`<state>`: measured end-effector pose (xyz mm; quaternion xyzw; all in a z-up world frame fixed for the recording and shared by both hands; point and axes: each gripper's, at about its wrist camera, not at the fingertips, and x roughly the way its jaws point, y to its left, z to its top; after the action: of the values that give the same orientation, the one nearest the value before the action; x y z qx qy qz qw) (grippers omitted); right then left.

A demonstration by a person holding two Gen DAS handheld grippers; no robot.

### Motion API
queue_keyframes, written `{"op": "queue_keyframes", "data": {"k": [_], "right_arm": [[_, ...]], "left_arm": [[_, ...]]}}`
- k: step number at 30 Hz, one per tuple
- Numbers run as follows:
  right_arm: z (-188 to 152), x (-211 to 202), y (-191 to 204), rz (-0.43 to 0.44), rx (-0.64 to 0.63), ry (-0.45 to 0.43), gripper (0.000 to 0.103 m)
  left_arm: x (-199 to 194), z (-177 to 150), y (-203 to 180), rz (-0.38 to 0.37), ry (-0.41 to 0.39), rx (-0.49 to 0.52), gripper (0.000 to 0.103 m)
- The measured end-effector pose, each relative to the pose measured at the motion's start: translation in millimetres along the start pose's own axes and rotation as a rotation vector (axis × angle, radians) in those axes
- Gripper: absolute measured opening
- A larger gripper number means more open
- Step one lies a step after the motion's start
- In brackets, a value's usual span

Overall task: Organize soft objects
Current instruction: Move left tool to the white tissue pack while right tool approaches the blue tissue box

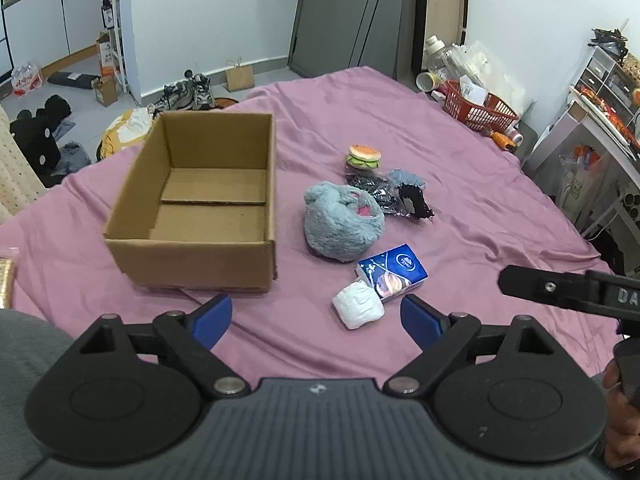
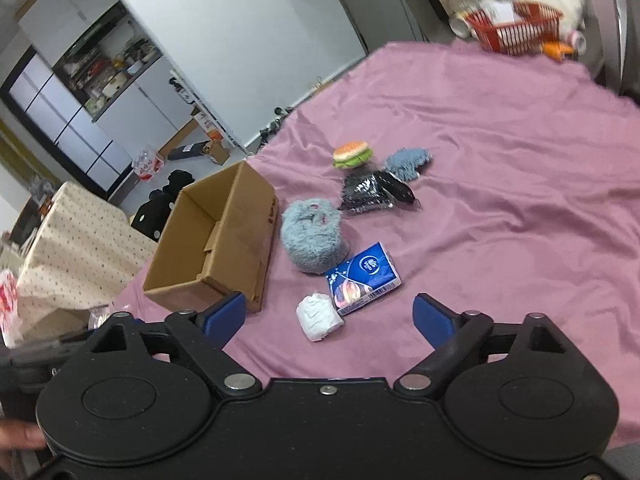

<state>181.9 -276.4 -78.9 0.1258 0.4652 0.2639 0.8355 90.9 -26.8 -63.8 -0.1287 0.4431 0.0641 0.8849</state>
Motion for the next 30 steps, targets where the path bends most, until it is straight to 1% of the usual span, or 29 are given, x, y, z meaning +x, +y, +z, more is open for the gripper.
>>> {"op": "queue_keyframes", "data": {"k": [5,9,14,19,23,27,30], "right_arm": [[10,23,-15,0.01,0.059,0.025,0.078],[15,43,-26,0.032,0.099,0.049,0.075],[18,63,-42,0.056,0.149,0.075,0.069],[20,76,-55,0.087,0.197,0.107,0.067],[22,86,-56,0.075,0.181,0.125,0.066],[22,99,-64,0.087,0.203,0.163,0.063],[21,107,-71,0.082,0.223,0.191,0.059]], "left_arm": [[21,5,-9,0.011,0.019,0.0,0.085],[43,9,-13,0.018,0.048,-0.02,0.078],[70,9,-14,0.024,0.097,-0.044,0.07],[94,7,-22,0.023,0.136,-0.04,0.065],[114,6,-27,0.021,0.175,-0.045,0.061],[134,4,-31,0.015,0.214,-0.043,0.059],[146,3,-33,0.029,0.238,-0.041,0.059]]}}
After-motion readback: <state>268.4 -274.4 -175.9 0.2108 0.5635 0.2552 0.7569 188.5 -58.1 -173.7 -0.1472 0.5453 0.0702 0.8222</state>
